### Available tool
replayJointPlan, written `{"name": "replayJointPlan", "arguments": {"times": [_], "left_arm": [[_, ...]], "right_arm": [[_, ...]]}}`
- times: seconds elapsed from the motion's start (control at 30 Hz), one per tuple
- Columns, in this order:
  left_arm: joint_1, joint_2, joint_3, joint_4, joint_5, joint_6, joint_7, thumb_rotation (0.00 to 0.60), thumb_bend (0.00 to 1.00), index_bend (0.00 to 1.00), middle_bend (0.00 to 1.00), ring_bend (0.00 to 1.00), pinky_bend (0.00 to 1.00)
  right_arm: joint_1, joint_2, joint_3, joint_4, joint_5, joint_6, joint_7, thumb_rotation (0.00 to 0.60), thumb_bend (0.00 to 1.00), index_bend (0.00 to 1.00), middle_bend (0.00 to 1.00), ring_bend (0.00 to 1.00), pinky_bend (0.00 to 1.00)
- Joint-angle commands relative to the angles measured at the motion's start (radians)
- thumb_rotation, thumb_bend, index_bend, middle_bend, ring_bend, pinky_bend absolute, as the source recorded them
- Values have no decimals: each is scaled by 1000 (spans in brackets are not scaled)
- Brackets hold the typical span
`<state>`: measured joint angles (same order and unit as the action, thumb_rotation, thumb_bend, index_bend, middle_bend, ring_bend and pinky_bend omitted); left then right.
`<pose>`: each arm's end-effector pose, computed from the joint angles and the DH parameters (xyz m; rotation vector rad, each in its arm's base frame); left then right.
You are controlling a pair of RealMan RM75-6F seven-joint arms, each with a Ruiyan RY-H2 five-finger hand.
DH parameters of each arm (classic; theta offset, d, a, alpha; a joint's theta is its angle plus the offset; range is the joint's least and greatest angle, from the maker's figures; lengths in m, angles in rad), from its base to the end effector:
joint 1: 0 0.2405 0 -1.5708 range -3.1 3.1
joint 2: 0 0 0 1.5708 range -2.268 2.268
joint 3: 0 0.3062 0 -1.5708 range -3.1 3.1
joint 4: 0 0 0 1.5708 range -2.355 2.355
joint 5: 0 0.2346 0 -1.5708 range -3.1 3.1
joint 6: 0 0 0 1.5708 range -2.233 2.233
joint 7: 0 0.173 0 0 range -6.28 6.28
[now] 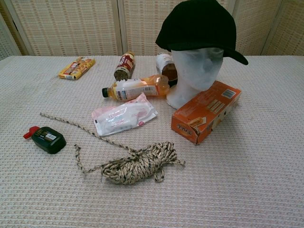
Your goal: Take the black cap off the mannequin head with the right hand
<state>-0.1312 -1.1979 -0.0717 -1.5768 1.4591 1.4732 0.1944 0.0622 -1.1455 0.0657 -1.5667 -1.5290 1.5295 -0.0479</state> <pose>-0.3605 0.2379 0.1362 -1.4164 -0.7751 -0.8131 -0.3688 -0.2115 0.1608 1.3801 -0.8107 0.8919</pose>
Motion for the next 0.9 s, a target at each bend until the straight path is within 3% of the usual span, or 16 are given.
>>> {"name": "replayJointPlan", "arguments": {"times": [0.03, 0.6, 0.77, 0.9], "left_arm": [[0, -21, -1, 23, 15, 17, 0, 600, 132, 134, 86, 83, 137], [-1, -21, 1, 17, 26, 23, 1, 600, 132, 132, 86, 86, 137], [-4, -18, 1, 16, 22, 15, 1, 600, 131, 131, 86, 85, 137], [-7, -16, 2, 19, 22, 9, -2, 600, 132, 132, 86, 82, 137]], "right_arm": [[0, -2, 0, 1, 1, -1, -2, 600, 88, 174, 305, 264, 362], [10, -10, -6, 18, -24, -10, 10, 600, 87, 199, 382, 335, 397], [36, -41, -2, 35, -50, -21, -5, 600, 87, 242, 538, 482, 545], [83, -72, 14, 57, -97, -32, -20, 600, 87, 314, 732, 677, 778]]}}
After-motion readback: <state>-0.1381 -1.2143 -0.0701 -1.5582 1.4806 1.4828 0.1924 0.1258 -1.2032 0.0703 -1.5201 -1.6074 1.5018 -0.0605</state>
